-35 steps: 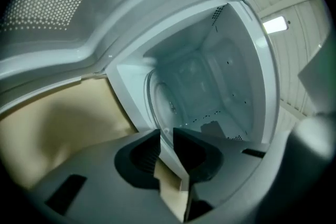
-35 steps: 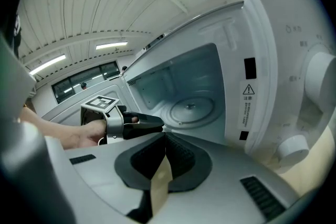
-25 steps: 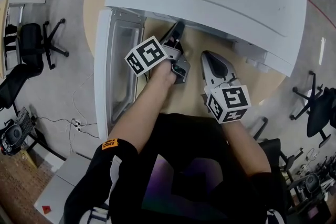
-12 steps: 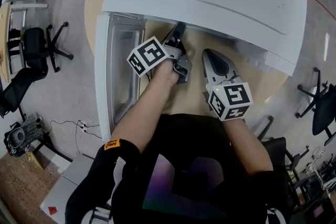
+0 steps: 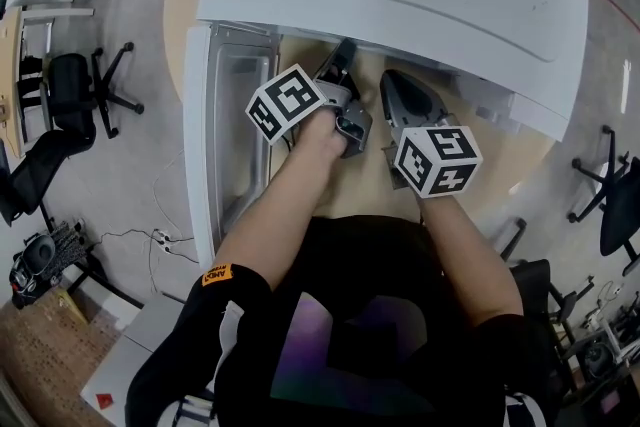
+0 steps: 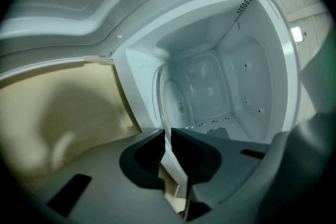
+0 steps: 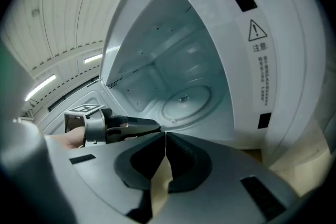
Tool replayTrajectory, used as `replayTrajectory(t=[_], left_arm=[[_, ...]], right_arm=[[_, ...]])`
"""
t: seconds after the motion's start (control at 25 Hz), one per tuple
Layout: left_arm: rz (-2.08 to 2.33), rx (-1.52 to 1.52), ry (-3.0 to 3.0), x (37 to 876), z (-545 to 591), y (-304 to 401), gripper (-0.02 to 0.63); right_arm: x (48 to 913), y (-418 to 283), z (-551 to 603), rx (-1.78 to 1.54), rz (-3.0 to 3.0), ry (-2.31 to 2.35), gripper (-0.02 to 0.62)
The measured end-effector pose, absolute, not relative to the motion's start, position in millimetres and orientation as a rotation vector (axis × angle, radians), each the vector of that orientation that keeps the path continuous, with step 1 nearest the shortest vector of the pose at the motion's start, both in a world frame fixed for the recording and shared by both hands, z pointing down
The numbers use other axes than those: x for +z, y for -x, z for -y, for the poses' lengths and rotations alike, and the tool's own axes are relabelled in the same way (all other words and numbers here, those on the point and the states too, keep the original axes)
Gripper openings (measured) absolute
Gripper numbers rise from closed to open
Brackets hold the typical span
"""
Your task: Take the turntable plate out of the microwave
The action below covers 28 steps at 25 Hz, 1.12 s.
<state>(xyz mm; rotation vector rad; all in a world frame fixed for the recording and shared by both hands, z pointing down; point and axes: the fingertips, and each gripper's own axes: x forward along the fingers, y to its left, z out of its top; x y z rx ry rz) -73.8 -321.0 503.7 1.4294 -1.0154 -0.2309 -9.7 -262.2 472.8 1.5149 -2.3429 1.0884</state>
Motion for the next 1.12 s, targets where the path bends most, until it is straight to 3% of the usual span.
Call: replayTrajectory(t=[0.92,1.12], left_arm=[[1.015,-0.242,-1.422,494,323,68,0.075],[1.017,-0.231,-1.432,494,322,69,0.075]], right_arm=[[498,11,302,1.645,2.338,-1.65,0.021],[492,18,308,1.691,2.399,-1.601,0.089]])
